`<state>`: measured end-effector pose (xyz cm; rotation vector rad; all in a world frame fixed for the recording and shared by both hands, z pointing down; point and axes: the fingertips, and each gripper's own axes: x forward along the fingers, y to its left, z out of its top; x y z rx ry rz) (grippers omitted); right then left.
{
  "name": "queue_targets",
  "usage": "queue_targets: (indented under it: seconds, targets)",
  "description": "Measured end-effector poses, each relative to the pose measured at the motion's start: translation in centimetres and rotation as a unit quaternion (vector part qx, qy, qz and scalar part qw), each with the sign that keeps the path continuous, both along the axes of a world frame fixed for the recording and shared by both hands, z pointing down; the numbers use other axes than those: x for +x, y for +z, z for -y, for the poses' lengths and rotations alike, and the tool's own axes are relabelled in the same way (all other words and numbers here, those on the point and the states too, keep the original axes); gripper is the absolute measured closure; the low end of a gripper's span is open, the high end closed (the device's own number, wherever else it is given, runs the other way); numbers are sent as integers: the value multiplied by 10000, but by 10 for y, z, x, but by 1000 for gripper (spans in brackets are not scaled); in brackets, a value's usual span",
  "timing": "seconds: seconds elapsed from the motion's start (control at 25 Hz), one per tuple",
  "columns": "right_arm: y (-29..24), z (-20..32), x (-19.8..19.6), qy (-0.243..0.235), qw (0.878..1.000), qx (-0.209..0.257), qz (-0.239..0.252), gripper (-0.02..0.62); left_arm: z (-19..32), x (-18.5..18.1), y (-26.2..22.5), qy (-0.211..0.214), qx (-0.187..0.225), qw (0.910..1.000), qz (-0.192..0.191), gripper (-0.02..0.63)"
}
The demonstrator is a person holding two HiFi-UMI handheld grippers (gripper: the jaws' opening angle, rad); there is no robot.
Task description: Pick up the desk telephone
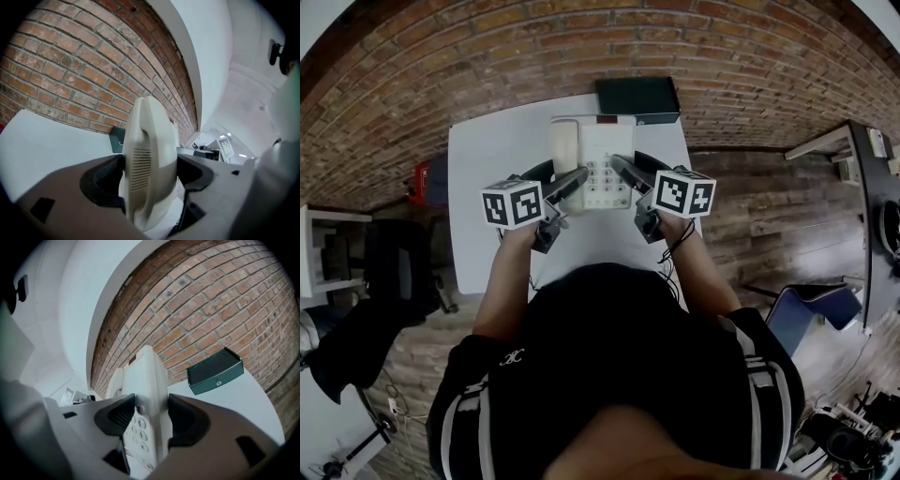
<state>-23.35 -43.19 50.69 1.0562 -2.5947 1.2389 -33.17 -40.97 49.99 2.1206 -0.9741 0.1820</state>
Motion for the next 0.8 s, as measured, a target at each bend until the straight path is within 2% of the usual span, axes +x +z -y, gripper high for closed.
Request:
queue_targets:
  seconds: [0.44,0.8]
  targets:
    - [11,-3,1,-37,9997,-118,-222,382,-3,-4,9,-136,-201,9997,-73,252]
    - [13,-4,1,-40,9998,-180,-126,382,-1,-2,10,-194,-267,9993,-180,252]
